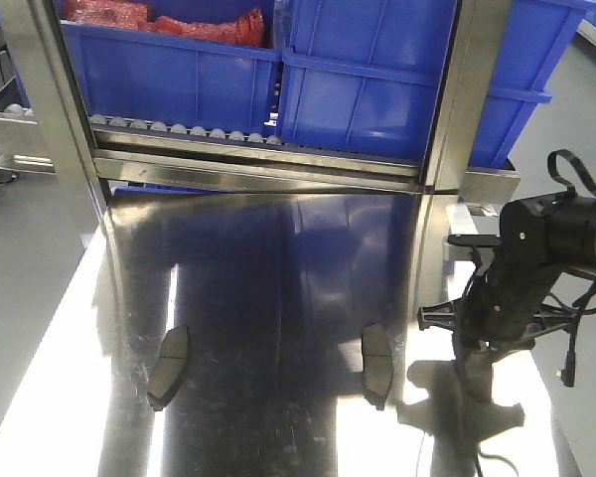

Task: Move and align brake pads A on conveyor
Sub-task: 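Lower the right gripper and grasp the brake pad, then lift the brake pad with the right gripper off the tray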

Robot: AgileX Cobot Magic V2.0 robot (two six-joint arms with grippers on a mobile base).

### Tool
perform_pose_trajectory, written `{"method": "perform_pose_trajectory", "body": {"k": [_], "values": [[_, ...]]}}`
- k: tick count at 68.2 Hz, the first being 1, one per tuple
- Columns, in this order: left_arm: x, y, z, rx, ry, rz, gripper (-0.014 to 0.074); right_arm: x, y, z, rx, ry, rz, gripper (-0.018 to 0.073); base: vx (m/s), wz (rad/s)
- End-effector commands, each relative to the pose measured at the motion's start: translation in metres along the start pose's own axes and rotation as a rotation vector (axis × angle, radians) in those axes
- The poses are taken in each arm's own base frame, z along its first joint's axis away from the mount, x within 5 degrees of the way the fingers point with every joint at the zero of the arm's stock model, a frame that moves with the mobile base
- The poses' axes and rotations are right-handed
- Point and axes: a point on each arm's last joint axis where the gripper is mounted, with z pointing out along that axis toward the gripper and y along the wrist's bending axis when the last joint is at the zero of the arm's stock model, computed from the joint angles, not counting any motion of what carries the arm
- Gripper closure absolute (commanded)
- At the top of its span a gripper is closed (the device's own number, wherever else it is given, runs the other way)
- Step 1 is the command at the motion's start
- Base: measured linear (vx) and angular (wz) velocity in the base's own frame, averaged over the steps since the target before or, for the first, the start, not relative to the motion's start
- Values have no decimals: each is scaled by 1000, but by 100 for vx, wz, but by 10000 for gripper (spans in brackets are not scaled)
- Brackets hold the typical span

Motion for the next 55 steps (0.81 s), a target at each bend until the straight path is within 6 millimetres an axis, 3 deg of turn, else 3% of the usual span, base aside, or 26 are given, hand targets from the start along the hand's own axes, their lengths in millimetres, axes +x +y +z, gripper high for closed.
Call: {"method": "perform_pose_trajectory", "body": {"k": [1, 10, 18, 42, 55], "values": [[-15, -1, -5, 9, -109, -15, 603, -6, -4, -46, -21, -171, -2, 569, 0, 0], [-15, -1, -5, 9, -109, -15, 603, 2, -7, -82, -34, -271, -44, 568, 0, 0], [-15, -1, -5, 9, -109, -15, 603, 22, -11, -110, -53, -392, -52, 568, 0, 0], [-15, -1, -5, 9, -109, -15, 603, 121, -31, -160, -113, -710, -68, 566, 0, 0], [-15, -1, -5, 9, -109, -15, 603, 171, -41, -173, -134, -836, -62, 566, 0, 0]]}}
